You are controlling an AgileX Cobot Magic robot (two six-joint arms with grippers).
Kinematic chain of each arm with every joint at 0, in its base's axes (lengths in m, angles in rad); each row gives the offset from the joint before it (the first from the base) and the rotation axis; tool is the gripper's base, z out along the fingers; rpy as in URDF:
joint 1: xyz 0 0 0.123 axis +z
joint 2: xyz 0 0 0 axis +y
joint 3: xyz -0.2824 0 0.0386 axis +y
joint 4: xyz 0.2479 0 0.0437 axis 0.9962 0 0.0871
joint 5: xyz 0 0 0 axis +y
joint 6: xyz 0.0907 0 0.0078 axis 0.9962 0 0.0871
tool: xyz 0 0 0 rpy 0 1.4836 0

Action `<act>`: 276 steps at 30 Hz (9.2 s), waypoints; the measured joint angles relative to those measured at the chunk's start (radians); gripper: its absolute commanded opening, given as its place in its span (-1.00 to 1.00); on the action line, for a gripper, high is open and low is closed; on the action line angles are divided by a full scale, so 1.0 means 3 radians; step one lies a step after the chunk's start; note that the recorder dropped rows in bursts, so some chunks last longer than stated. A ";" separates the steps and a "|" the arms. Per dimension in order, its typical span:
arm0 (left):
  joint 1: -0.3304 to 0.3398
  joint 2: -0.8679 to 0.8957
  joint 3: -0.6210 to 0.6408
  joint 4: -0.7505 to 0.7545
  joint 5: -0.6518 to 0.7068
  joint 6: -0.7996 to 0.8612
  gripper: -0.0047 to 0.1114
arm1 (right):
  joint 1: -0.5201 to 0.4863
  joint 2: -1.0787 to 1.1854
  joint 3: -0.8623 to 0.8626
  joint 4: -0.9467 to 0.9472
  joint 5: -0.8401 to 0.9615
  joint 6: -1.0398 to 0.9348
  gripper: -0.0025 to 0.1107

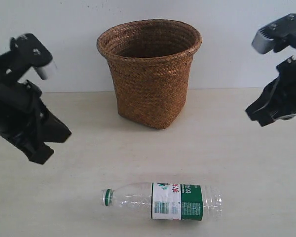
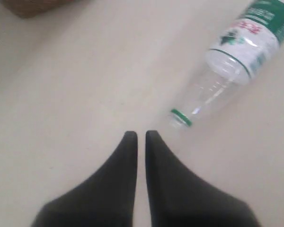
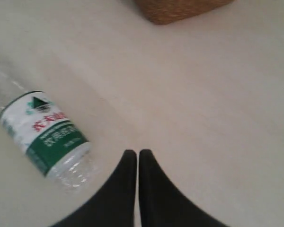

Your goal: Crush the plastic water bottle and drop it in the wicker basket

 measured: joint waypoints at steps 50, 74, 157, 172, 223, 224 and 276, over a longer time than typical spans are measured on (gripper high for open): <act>-0.0144 0.2029 -0.0245 -0.1265 -0.0209 0.3474 -0.84 | 0.0464 0.1074 -0.0232 0.0395 0.0301 -0.0365 -0.96; -0.0144 0.2031 -0.0245 -0.1265 -0.0209 0.3292 -0.84 | 0.0911 0.1664 -0.0688 0.0033 0.0319 0.0853 -0.96; -0.0144 0.2082 -0.0258 -0.1265 -0.0235 0.3225 -0.84 | 0.1134 0.2193 -0.0882 -0.0558 0.0431 -0.0458 -0.96; -0.0144 0.2109 -0.0263 -0.1265 -0.0249 0.3205 -0.84 | 0.1134 0.1598 -0.0858 0.0391 0.0241 -0.0538 -0.96; -0.0144 0.2109 -0.0263 -0.1244 -0.0239 0.3218 -0.84 | 0.1302 0.2433 -0.0908 0.0429 0.0124 -0.0455 -0.96; -0.0144 0.2109 -0.0263 -0.1244 -0.0239 0.3218 -0.84 | 0.1302 0.2451 -0.0914 0.0441 0.0130 -0.0455 -0.96; -0.0125 0.1882 -0.0263 -0.1257 -0.0153 0.3117 -0.84 | 0.0169 0.0964 -0.0553 0.0144 0.0840 0.0410 -0.96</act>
